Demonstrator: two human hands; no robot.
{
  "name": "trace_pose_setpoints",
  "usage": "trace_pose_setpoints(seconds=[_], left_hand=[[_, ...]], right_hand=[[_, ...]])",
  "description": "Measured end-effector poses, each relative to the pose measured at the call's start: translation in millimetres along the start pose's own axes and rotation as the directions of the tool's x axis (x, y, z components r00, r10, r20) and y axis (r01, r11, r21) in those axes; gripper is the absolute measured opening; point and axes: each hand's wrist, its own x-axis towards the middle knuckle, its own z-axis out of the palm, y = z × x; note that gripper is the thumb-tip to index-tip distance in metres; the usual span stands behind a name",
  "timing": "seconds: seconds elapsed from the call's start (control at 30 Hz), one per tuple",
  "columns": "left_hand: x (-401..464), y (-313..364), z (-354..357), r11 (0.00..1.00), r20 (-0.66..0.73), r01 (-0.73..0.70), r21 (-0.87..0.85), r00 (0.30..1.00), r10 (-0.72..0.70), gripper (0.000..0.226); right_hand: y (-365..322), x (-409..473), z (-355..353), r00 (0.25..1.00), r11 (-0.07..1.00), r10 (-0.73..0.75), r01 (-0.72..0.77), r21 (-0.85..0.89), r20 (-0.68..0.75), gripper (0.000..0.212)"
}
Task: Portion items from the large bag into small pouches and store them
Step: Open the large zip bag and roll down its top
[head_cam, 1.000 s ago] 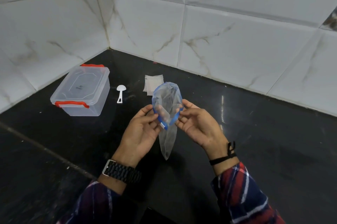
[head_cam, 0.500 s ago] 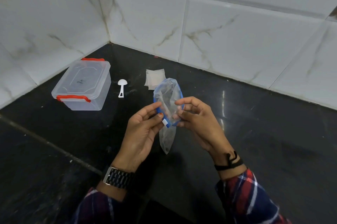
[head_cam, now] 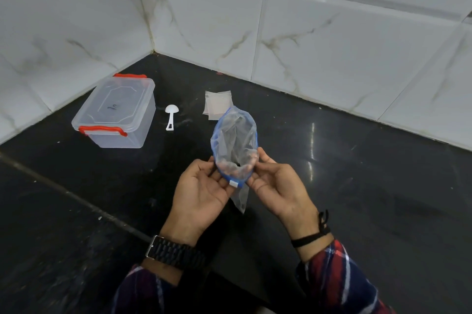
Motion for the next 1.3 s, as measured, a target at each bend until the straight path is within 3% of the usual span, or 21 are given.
trace_pose_setpoints(seconds=[0.1,0.17,0.3,0.4,0.47,0.53,0.73,0.83,1.0,1.07,1.13,1.2,1.3], left_hand=[[3.4,-2.9,0.9,0.967,0.0,-0.075,0.243,0.997,0.078,0.033],[5.0,-3.6,1.4,0.902,-0.002,-0.161,0.402,0.984,0.177,0.031],[6.1,-4.1,3.4,0.717,0.03,-0.307,0.626,0.928,0.37,0.023],[7.2,-1.6,3.5,0.739,0.011,-0.307,0.6,0.927,0.376,0.023],[9.7,2.8,3.0,0.806,-0.042,-0.291,0.515,0.931,0.363,0.026],[12.8,6.7,3.6,0.842,-0.065,-0.253,0.477,0.945,0.321,0.026],[21.4,13.3,10.1,0.889,-0.028,-0.125,0.44,0.988,0.153,0.025],[24.6,13.2,10.9,0.957,-0.023,-0.017,0.291,0.999,0.025,0.026],[25.8,12.6,-1.1,0.995,-0.028,0.097,-0.025,0.995,-0.098,0.034],[27.9,15.2,-3.0,0.997,-0.063,0.064,0.043,0.996,-0.061,0.027],[29.4,17.1,-1.1,0.971,-0.078,0.014,0.239,0.997,0.005,0.022],[31.3,17.2,1.1,0.898,-0.06,-0.097,0.428,0.989,0.135,0.021],[31.6,18.1,8.6,0.719,-0.015,-0.286,0.633,0.924,0.381,0.012]], right_hand=[[5.0,0.2,0.0,0.997,0.971,-0.078,0.079,-0.224,0.015,0.026],[8.1,0.1,2.7,0.978,0.88,-0.207,0.184,-0.438,-0.005,0.016],[10.1,-5.8,9.4,0.912,0.45,-0.406,0.253,-0.857,0.056,0.027],[10.3,-4.6,8.9,0.873,0.267,-0.471,0.276,-0.923,0.124,0.031],[9.9,-1.4,8.5,0.861,0.263,-0.493,0.287,-0.921,0.127,0.025],[7.3,2.8,8.5,0.862,0.324,-0.494,0.301,-0.897,0.11,0.013],[-10.8,14.3,20.1,0.943,0.697,-0.328,0.283,-0.659,0.057,0.018],[-17.4,21.2,19.9,0.988,0.866,-0.153,0.148,-0.478,0.03,0.03],[-18.5,36.7,6.4,0.999,0.953,0.051,-0.048,-0.299,0.002,0.029],[-21.3,41.8,-0.6,0.997,0.97,0.08,-0.079,-0.229,-0.004,0.023],[-22.2,41.5,-1.8,0.999,0.953,0.034,-0.028,-0.302,0.013,0.02],[-21.2,36.0,5.3,0.993,0.842,-0.117,0.096,-0.531,-0.006,0.026],[-18.7,27.7,17.2,0.888,0.348,-0.456,0.237,-0.907,0.056,0.028]])
